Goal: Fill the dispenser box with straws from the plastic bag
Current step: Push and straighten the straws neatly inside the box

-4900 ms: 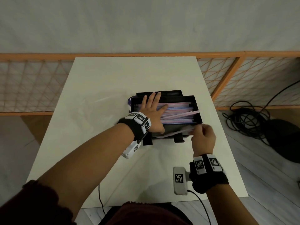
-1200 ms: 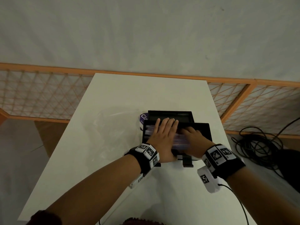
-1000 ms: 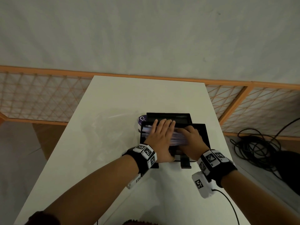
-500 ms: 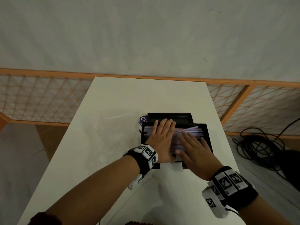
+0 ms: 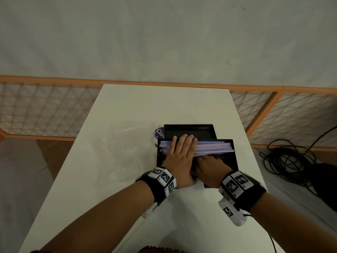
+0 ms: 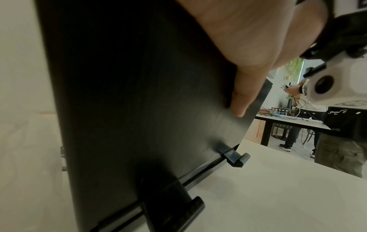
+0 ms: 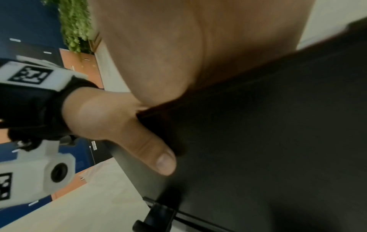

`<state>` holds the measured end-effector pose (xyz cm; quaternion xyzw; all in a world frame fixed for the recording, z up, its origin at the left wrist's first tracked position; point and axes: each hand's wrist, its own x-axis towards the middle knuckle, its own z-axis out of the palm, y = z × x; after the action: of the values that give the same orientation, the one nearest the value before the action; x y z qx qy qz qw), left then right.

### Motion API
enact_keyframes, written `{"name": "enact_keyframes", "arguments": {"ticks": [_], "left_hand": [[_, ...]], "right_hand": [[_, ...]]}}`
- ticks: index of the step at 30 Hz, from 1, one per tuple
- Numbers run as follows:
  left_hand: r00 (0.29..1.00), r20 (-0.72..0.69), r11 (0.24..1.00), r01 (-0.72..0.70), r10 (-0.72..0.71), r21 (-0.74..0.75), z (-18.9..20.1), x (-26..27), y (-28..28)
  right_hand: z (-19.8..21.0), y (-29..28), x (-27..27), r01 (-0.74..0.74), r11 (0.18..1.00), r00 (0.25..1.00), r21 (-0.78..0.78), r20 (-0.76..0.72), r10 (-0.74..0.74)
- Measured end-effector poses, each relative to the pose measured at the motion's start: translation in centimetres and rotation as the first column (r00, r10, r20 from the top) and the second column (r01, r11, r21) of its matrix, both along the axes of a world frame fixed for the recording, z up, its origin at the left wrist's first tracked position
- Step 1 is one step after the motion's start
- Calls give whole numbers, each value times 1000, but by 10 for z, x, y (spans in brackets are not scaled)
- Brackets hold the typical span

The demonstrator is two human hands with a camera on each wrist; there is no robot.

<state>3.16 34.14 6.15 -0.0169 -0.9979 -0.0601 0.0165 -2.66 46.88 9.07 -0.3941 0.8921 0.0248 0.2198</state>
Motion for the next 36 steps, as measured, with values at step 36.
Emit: {"name": "enact_keyframes", "arguments": {"ticks": [36], "left_hand": [[991,135,939,-52,6,341,36,-20,-42]], "right_hand": [[46,19,-25,158,888,970,-431,-101,-222]]}}
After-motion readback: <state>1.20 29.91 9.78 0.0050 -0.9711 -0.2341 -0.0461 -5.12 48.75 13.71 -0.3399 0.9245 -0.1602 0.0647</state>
